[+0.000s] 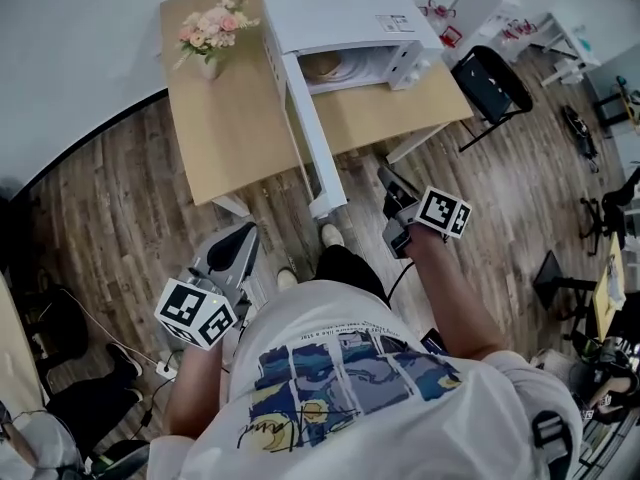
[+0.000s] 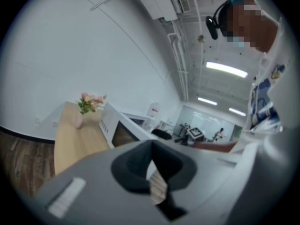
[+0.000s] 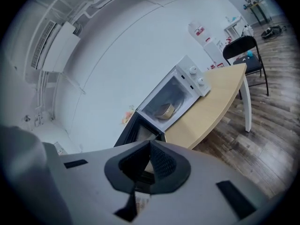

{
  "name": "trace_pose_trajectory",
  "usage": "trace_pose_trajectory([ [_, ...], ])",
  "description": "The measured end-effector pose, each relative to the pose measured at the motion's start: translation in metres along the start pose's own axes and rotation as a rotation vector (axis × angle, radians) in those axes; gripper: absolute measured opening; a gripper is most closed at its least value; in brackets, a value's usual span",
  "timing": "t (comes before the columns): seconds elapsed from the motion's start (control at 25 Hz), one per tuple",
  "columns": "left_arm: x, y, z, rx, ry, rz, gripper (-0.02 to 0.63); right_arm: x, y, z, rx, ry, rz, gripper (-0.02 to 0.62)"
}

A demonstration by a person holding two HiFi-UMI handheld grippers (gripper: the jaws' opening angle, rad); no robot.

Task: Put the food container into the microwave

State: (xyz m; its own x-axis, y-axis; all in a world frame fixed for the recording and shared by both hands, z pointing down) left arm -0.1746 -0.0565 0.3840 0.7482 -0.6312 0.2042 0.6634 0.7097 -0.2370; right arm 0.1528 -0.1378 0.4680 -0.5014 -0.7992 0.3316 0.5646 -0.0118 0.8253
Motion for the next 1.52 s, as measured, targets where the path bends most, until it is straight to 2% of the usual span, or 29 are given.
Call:
trace_pose_trajectory([
  [0.4, -0.001, 0.011, 0.004, 0.008, 0.0, 0.075, 0.008, -0.031, -0.048, 0.029, -0.251, -0.048, -0.029, 0.009],
  [0.96, -0.028, 0.007, 0.014, -0.019, 0.01, 0.042, 0.008, -0.03, -0.071, 0.042, -0.329, -0.072, -0.044, 0.008],
  [1.52, -0.032, 0.006, 0.023, -0.048, 0.006, 0.076, 0.008, -0.036, -0.093, 0.049, -0.424, -0.086, -0.039, 0.008],
])
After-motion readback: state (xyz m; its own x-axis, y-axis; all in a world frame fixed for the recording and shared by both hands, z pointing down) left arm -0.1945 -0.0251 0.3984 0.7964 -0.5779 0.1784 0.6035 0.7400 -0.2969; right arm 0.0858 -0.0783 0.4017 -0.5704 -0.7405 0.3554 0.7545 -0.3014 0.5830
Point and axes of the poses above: the fingertips, and each gripper's own axes: x forward along the fingers, y to its right, z out of its underside, the point moved 5 cm from there along -x, backward along the fingers, and after that the axes turned 8 degrees about x, right-handed, at the moved point
